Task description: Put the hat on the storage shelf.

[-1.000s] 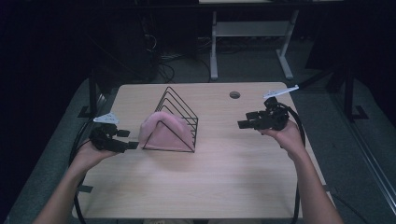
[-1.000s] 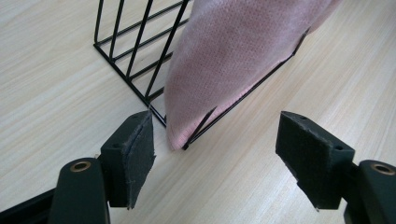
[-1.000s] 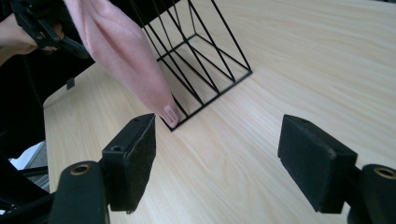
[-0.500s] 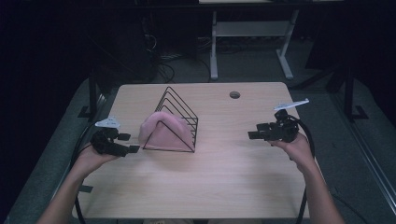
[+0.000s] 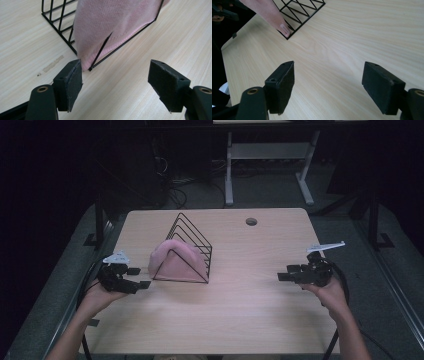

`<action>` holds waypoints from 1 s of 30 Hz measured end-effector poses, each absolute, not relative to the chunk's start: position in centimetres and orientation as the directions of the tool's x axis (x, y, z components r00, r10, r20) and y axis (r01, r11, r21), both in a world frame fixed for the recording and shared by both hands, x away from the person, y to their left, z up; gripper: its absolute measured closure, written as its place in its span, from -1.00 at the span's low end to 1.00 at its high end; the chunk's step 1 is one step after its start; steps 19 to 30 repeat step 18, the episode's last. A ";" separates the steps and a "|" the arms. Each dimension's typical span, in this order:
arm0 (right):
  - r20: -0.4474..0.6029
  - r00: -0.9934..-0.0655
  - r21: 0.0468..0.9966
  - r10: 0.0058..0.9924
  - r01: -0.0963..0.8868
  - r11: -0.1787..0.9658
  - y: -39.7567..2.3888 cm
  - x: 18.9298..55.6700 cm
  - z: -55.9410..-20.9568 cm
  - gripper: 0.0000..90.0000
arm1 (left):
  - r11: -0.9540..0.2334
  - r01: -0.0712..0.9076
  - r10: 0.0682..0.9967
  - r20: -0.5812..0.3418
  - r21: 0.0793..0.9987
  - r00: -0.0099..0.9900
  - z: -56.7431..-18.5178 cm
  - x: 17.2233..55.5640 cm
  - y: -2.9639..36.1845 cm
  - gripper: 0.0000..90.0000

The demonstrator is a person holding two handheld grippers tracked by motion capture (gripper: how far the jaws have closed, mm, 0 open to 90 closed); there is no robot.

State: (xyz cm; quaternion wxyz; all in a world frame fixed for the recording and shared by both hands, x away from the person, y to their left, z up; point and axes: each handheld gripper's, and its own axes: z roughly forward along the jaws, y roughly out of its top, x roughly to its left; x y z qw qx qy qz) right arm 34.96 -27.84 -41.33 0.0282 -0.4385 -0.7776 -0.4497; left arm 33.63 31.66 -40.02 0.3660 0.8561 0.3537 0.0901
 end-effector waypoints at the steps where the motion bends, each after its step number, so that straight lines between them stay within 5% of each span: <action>1: 0.437 -0.612 0.676 0.659 0.707 0.209 -28.0 34.7 -41.5 -0.43 | -0.477 0.542 0.672 -0.111 0.692 0.732 -40.3 33.5 31.6 -0.39; 18: 0.384 -0.632 0.670 0.673 0.692 0.268 -28.0 30.0 -43.4 -0.46 | -0.460 0.541 0.685 -0.106 0.705 0.720 -42.1 31.2 30.8 -0.39; 30: 0.384 -0.632 0.670 0.673 0.692 0.268 -28.0 30.0 -43.4 -0.46 | -0.460 0.541 0.685 -0.106 0.705 0.720 -42.1 31.2 30.8 -0.39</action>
